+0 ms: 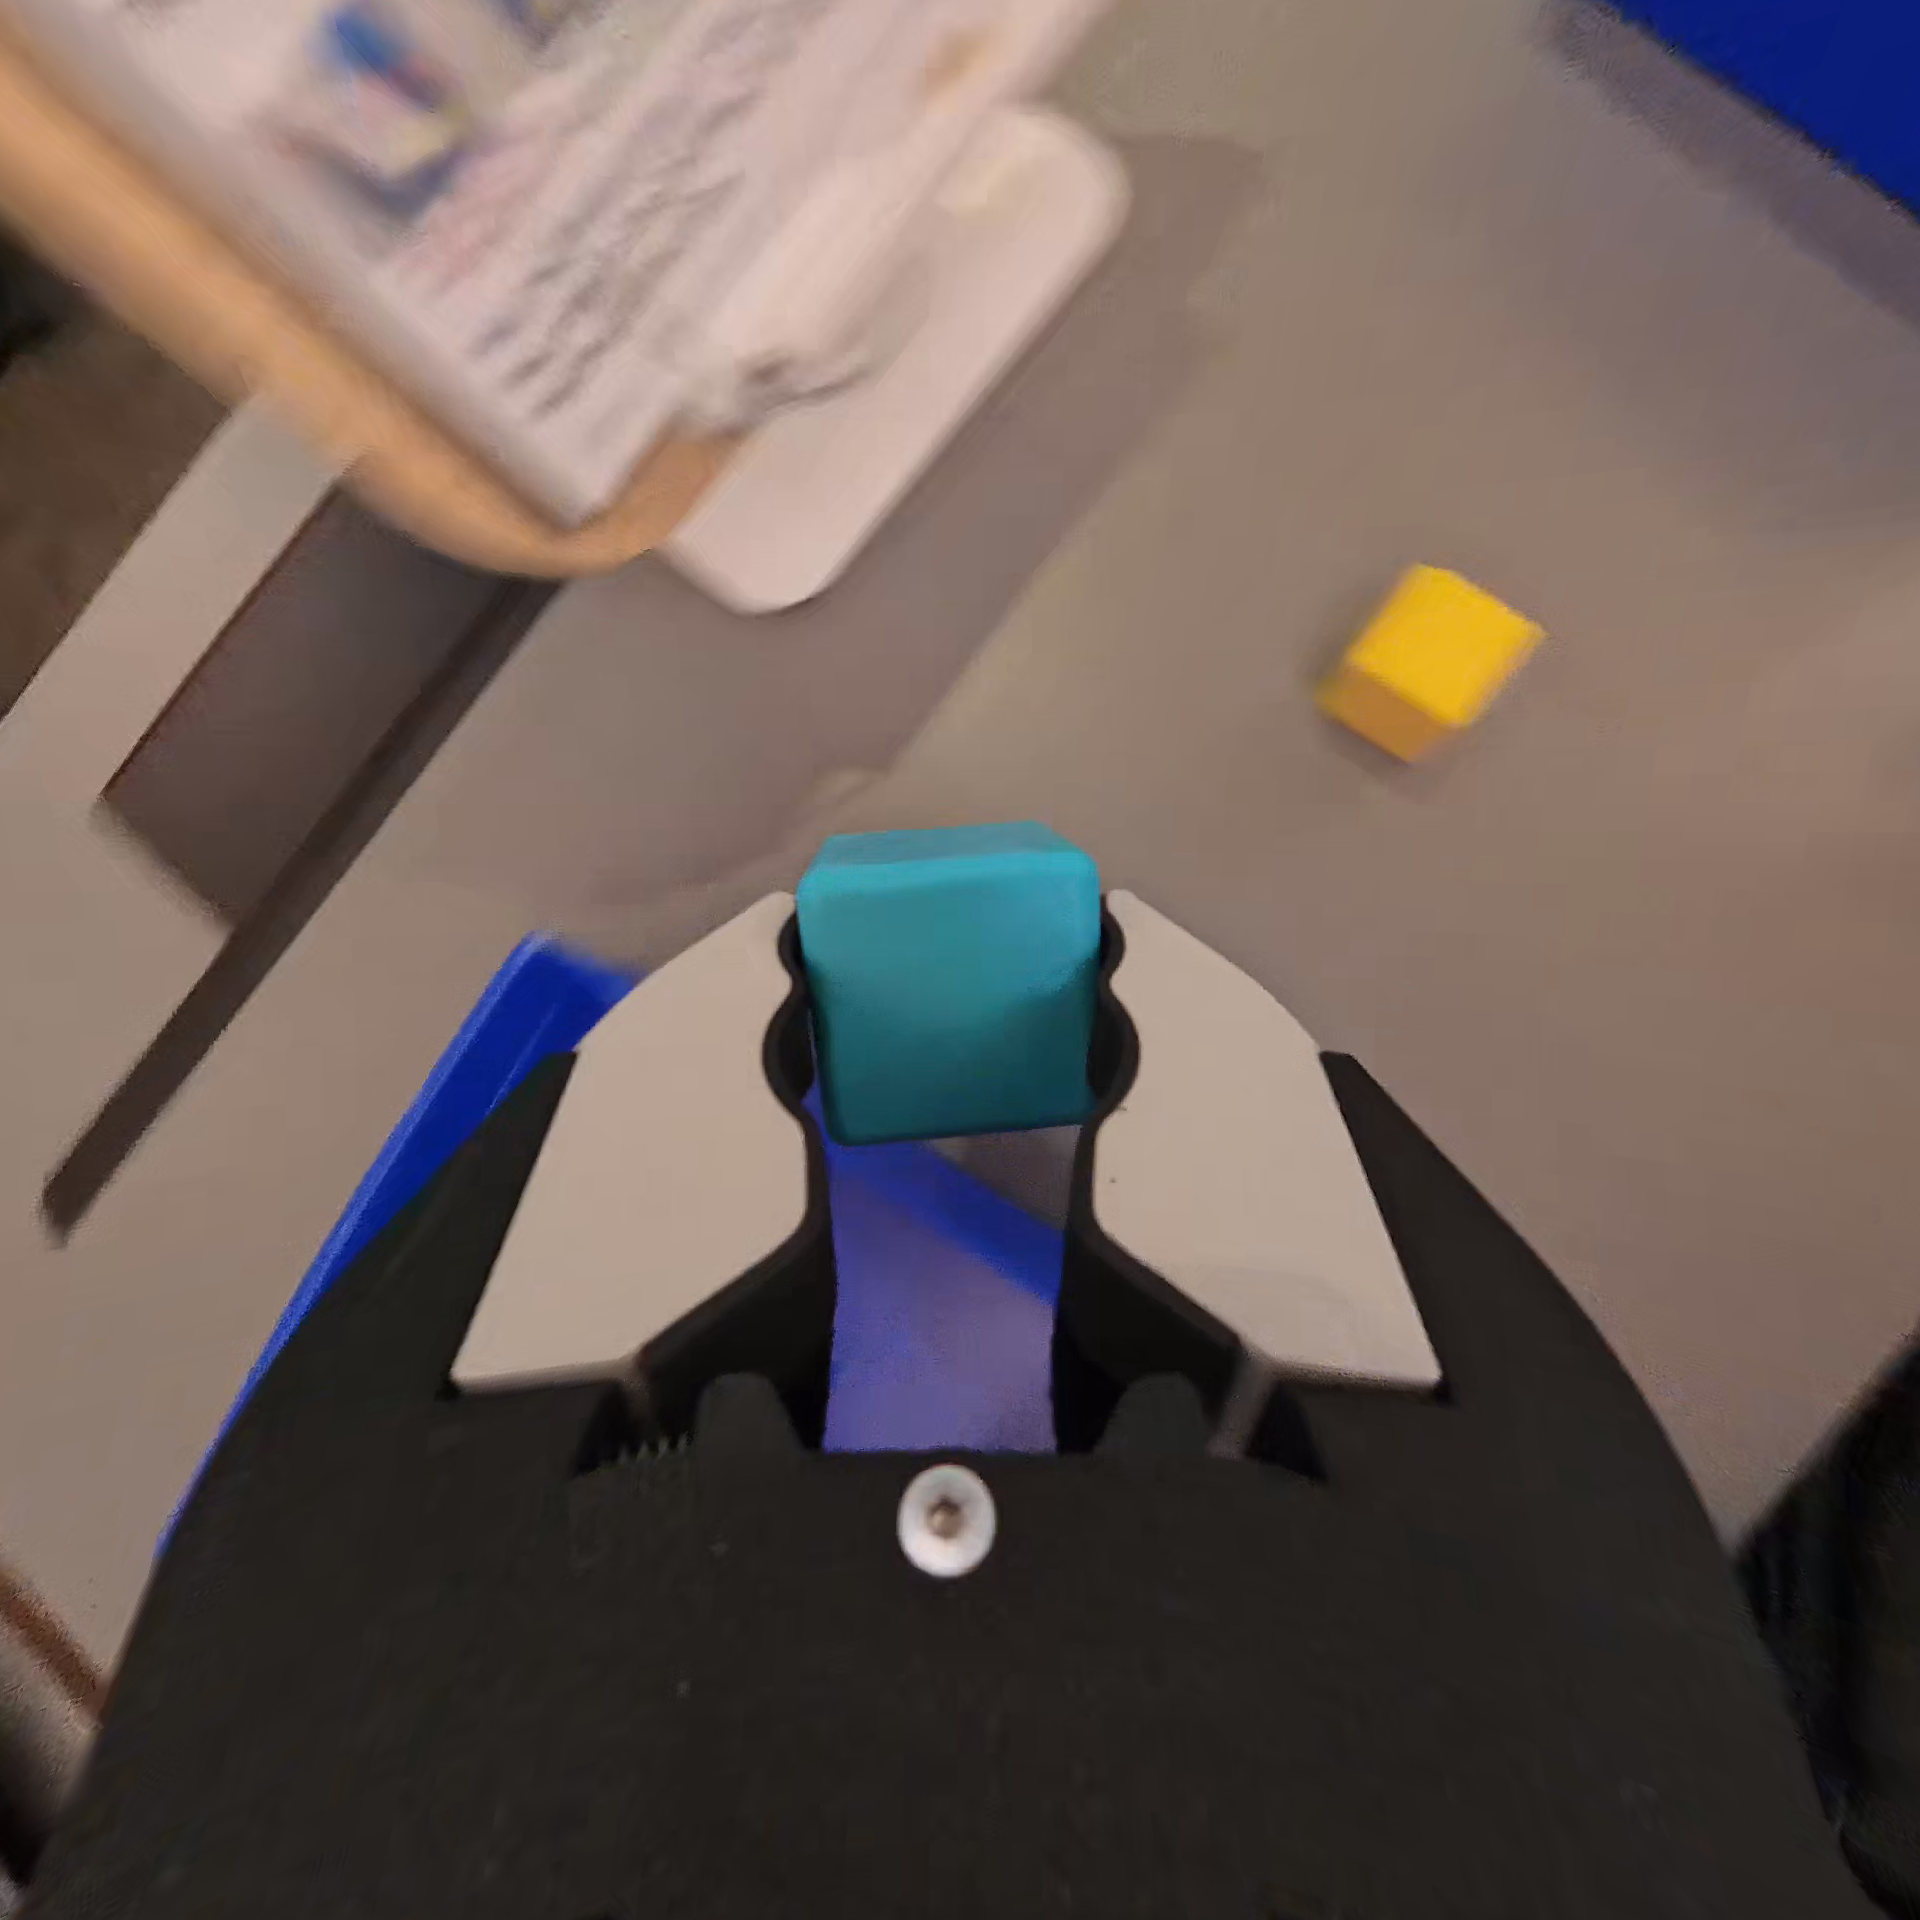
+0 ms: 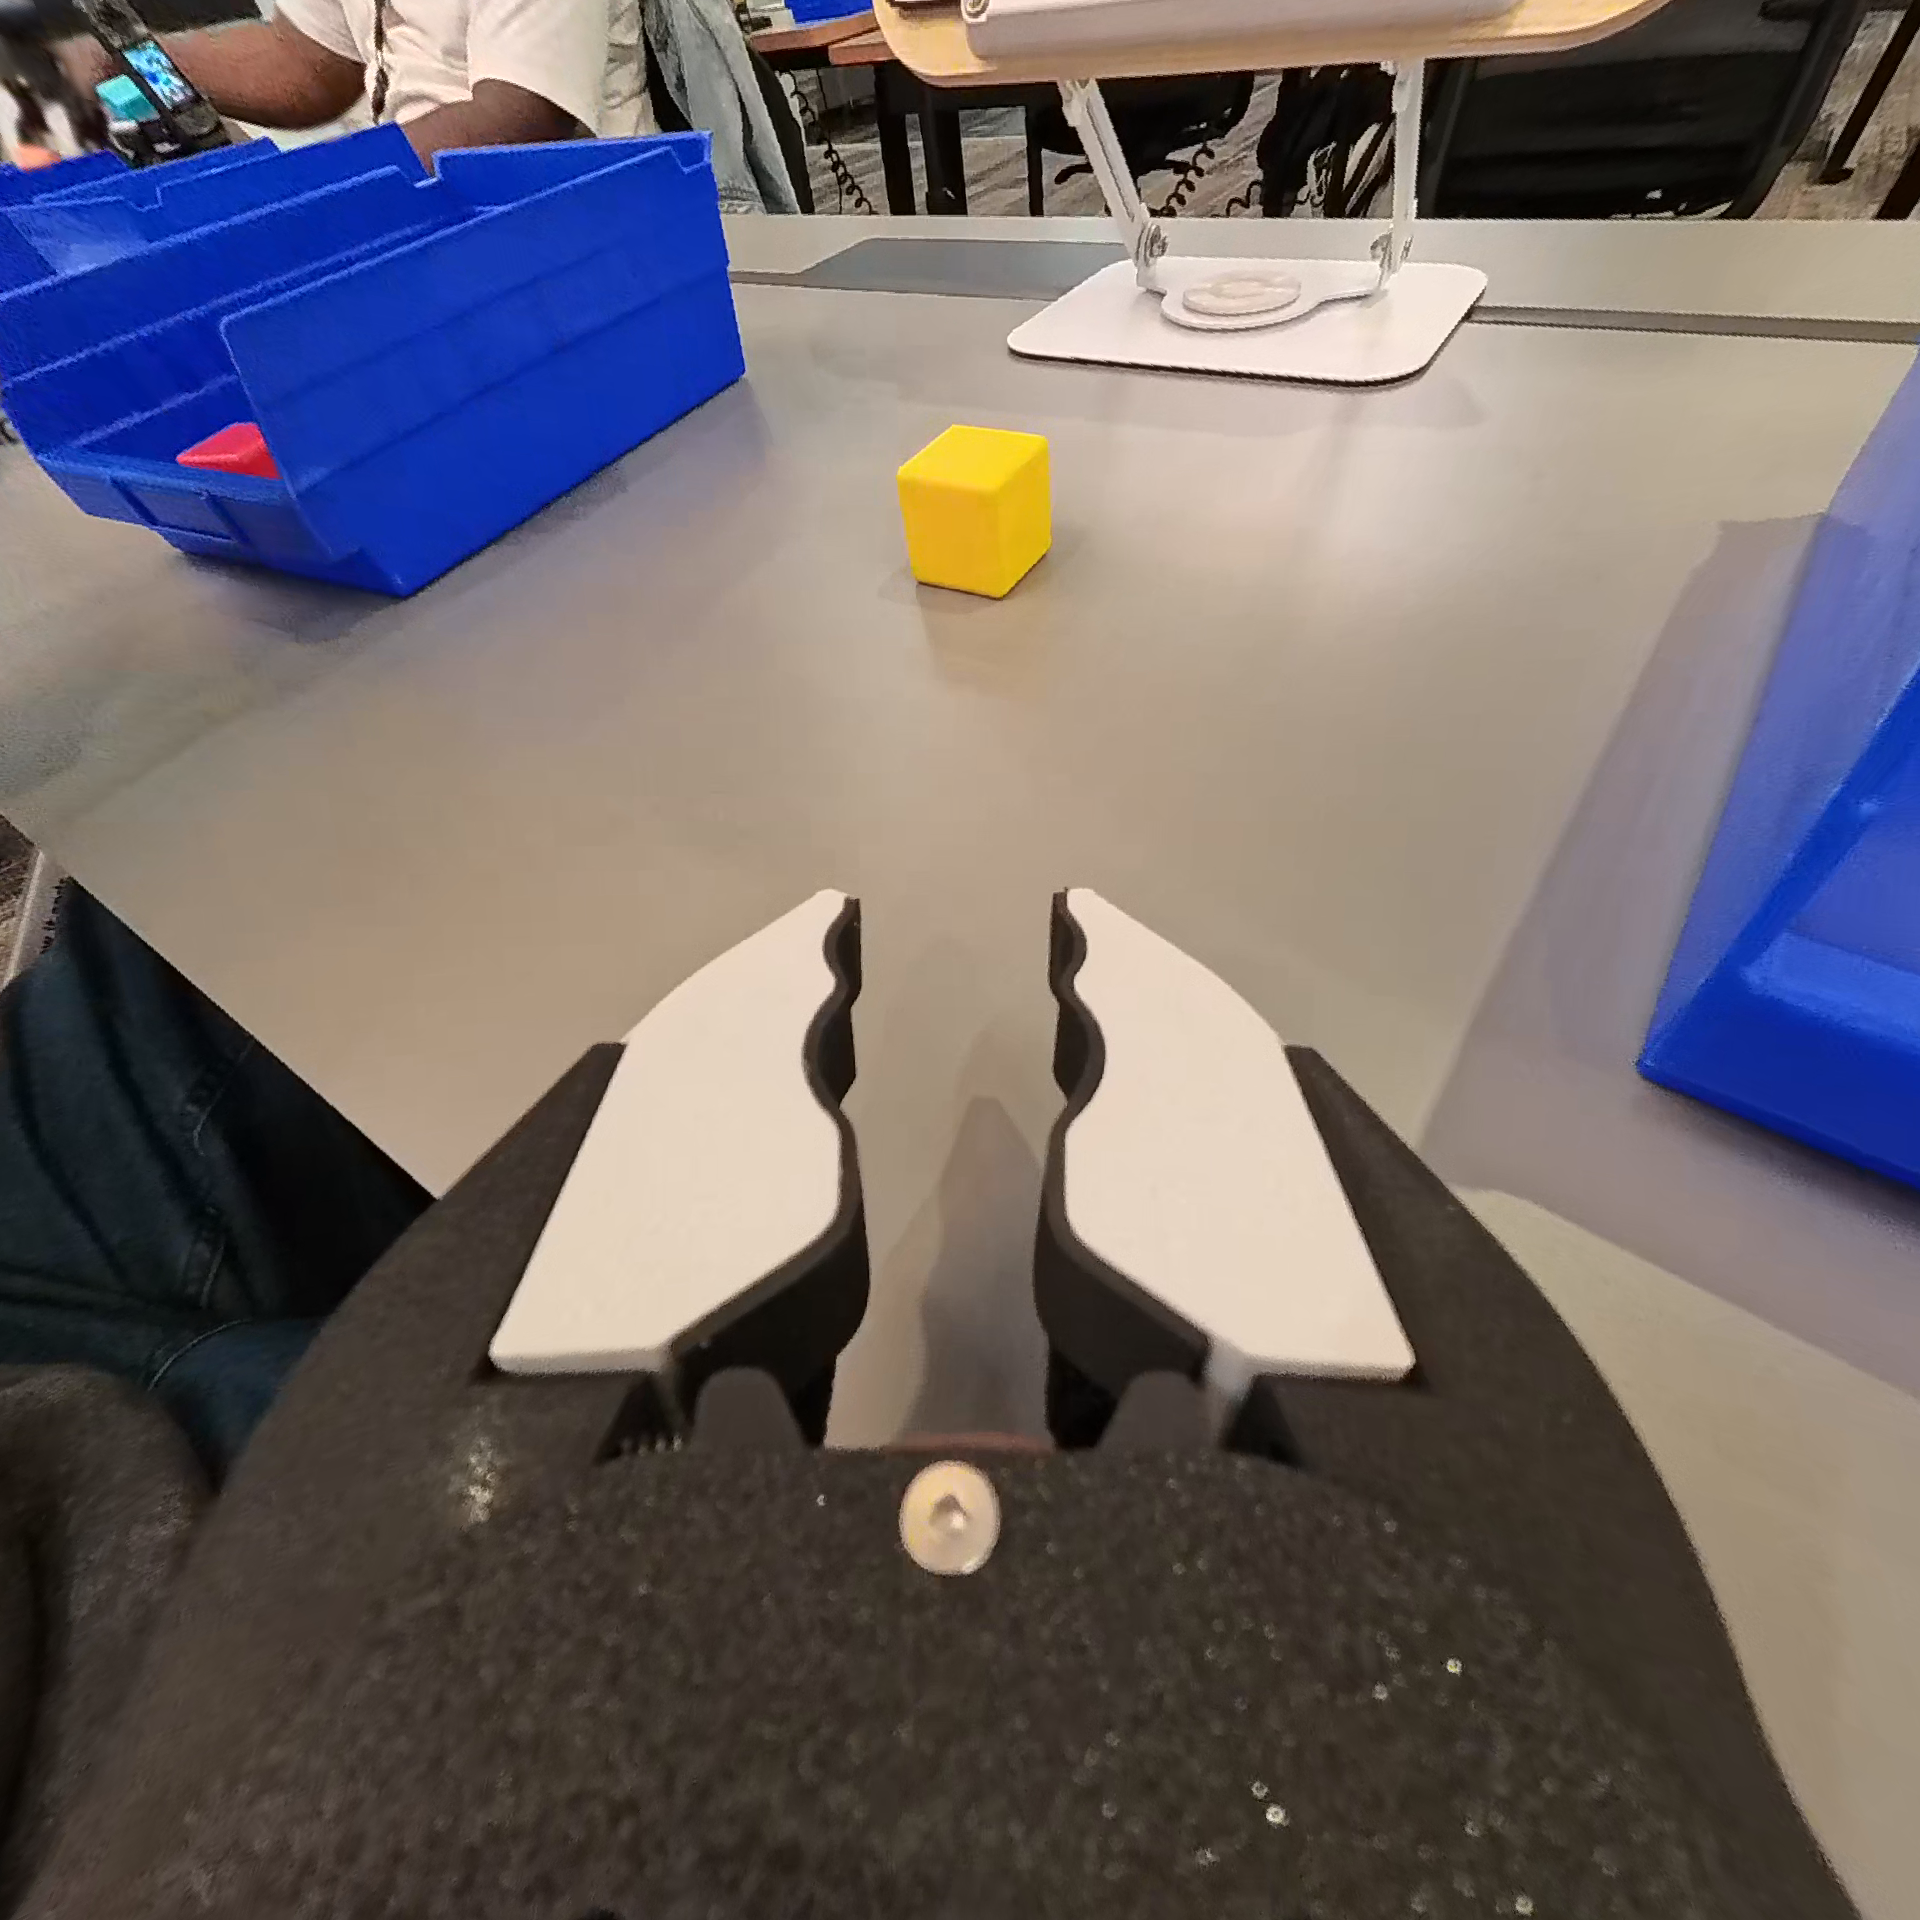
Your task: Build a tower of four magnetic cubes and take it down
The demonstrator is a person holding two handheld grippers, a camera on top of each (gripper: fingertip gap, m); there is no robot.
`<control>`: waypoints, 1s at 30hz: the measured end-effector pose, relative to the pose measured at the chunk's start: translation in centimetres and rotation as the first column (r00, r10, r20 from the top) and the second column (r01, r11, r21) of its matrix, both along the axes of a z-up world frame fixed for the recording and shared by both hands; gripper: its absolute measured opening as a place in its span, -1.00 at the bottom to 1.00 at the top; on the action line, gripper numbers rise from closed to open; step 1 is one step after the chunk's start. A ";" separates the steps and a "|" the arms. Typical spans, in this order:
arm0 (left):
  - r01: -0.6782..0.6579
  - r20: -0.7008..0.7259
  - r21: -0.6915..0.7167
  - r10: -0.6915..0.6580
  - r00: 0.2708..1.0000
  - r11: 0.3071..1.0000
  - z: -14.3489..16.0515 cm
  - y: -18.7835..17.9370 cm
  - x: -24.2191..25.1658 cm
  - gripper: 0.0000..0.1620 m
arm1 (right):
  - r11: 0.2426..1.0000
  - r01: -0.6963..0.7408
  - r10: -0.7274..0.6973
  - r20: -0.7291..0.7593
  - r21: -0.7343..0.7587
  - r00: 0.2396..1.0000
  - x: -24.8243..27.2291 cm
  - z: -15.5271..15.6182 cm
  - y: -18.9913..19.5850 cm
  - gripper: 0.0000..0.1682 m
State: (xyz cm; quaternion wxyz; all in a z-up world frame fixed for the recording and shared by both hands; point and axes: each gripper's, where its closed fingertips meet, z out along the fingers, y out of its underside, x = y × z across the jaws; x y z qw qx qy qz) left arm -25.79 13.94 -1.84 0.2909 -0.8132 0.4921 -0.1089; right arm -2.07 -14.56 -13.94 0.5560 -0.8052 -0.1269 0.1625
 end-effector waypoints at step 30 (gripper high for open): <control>0.543 -0.274 -0.309 -0.620 0.735 0.780 -12.7 -8.8 16.4 -0.39 | 1.000 -0.010 0.010 0.002 0.000 1.000 -0.1 0.1 -0.3 -0.58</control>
